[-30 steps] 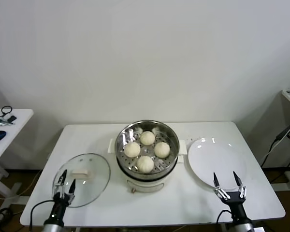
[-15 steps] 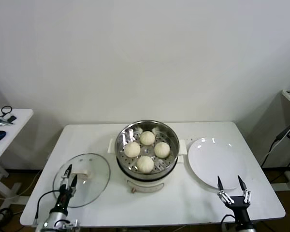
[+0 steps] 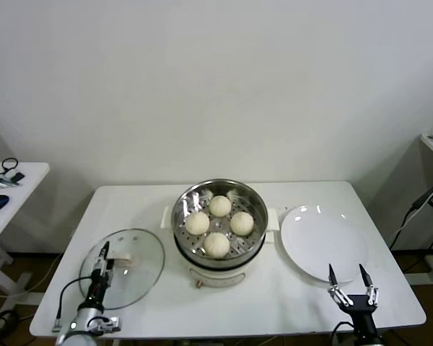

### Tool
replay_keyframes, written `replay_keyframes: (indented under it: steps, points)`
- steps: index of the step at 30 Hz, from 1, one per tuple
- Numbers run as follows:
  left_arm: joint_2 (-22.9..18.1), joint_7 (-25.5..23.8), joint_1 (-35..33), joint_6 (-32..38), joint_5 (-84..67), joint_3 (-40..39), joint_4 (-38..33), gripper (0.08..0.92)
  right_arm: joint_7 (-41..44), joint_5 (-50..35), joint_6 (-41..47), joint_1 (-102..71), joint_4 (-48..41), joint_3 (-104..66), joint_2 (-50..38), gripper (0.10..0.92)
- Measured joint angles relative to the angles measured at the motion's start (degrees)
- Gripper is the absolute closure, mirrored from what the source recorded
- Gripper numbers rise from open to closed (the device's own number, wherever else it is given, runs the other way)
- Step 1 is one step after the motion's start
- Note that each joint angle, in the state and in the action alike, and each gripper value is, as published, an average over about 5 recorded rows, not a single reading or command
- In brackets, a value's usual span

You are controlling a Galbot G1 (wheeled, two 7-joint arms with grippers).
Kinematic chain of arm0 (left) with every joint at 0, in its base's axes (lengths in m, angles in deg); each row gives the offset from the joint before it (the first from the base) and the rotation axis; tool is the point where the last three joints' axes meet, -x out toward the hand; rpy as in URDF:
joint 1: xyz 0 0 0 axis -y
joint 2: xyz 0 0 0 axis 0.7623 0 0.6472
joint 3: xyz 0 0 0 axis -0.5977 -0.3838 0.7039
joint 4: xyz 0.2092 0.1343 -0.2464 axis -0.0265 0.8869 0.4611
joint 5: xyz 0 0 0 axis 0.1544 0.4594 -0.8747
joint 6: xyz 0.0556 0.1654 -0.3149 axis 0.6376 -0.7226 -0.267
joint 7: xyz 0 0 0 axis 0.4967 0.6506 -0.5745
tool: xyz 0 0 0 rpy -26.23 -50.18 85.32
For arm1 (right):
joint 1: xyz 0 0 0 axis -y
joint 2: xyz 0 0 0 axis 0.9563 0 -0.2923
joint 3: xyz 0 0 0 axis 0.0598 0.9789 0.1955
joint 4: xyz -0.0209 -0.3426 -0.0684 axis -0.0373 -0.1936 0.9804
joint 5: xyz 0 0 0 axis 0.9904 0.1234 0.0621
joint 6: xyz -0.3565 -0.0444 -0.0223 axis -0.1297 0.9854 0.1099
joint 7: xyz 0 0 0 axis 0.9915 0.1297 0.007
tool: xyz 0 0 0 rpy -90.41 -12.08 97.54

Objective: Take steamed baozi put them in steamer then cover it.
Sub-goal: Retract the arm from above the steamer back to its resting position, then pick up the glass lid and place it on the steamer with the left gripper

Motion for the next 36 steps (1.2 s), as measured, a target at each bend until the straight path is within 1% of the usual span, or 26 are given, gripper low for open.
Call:
replay_keyframes:
  steps: [12,15,20,24,28,36]
  points:
    - [-0.59,0.69,0.26,-0.71,0.46,0.24,0.65,0.783,-0.16,-0.30,-0.29,0.03,0.10,-0.12,-0.02,0.203]
    - [-0.59,0.49,-0.15,-0.84,0.18,0.21,-0.10,0.844,-0.19,-0.30,-0.30,0.03,0.22,-0.14,-0.01,0.203]
    - [-0.25,-0.40,-0.97,-1.29,-1.13,0.09,-2.63,0.855,-0.20,-0.28,-0.30,-0.20,0.54,-0.36,-0.09,0.203]
    - [0.67,-2.03,-2.02,-2.31,-3.20,-0.17,-6.15,0.855,-0.20,-0.28,-0.31,-0.49,0.82,-0.59,-0.17,0.203]
    - [2.38,-4.87,-3.62,-4.47,-6.40,0.06,-11.10,0.855,-0.23,-0.22,-0.30,-0.71,1.13,-0.75,-0.18,0.203]
    - [7.05,-12.05,-6.09,-11.32,-13.08,1.14,-22.62,0.855,-0.81,0.29,-0.28,-0.92,1.20,-0.92,-0.12,0.203]
